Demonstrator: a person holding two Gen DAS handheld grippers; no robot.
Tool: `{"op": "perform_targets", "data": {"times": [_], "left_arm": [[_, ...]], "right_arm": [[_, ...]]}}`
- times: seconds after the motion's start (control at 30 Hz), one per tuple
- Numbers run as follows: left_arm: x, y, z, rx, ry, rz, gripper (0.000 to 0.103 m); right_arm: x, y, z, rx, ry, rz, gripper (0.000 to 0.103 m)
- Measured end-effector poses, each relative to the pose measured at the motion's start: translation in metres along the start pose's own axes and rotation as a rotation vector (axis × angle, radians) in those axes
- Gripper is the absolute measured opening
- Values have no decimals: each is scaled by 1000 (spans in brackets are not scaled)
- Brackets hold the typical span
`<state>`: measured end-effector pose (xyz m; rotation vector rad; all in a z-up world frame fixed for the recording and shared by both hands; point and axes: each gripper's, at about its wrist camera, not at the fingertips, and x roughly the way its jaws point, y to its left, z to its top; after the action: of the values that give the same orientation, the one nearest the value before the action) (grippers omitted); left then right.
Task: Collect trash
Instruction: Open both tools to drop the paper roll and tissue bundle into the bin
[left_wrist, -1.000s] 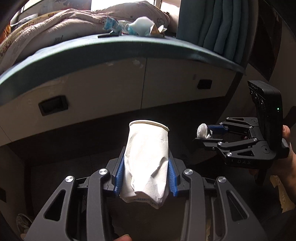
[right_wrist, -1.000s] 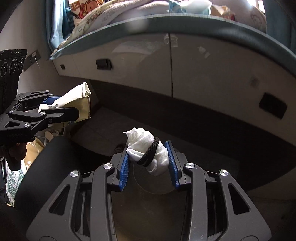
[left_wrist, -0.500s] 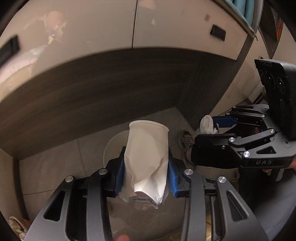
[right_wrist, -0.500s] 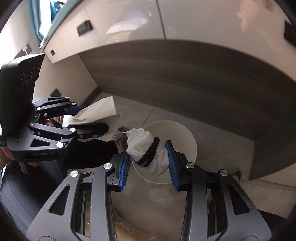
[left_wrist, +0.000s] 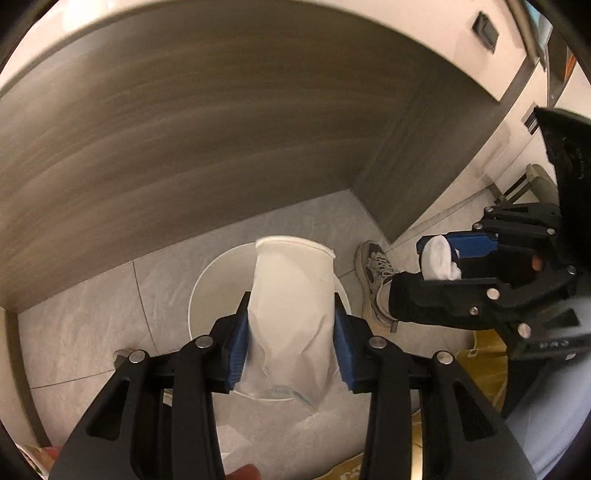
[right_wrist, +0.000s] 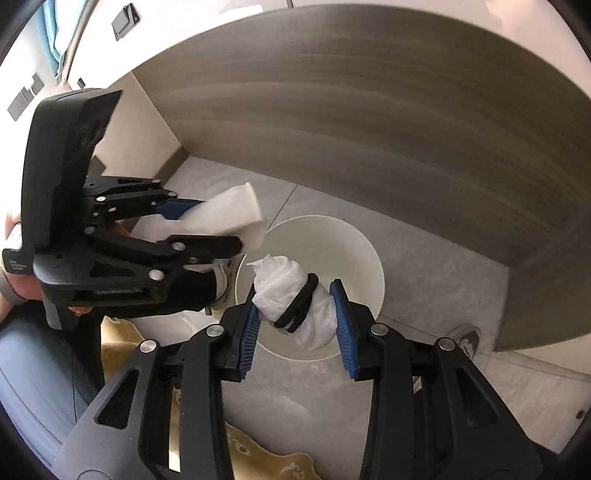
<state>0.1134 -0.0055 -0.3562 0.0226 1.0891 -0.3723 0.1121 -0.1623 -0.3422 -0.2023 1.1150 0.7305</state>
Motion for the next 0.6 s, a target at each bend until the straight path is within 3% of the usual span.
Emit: {"op": "perform_targets", "data": {"times": [0.07,0.13,0.33,0.6], "left_arm": [[7,-1,4,14,6,12,66],[9,2,6,16,9,5,69],[10,3,14,-41,-15,66,95],[3,24,6,-125,-31,153,97]], "right_arm": [[6,-2,0,-6,10,-4,34],[8,-6,-2,-8,20,-4,34],[13,0,2,-9,42,2,34],[35,11,5,-51,132,-1,35]]}}
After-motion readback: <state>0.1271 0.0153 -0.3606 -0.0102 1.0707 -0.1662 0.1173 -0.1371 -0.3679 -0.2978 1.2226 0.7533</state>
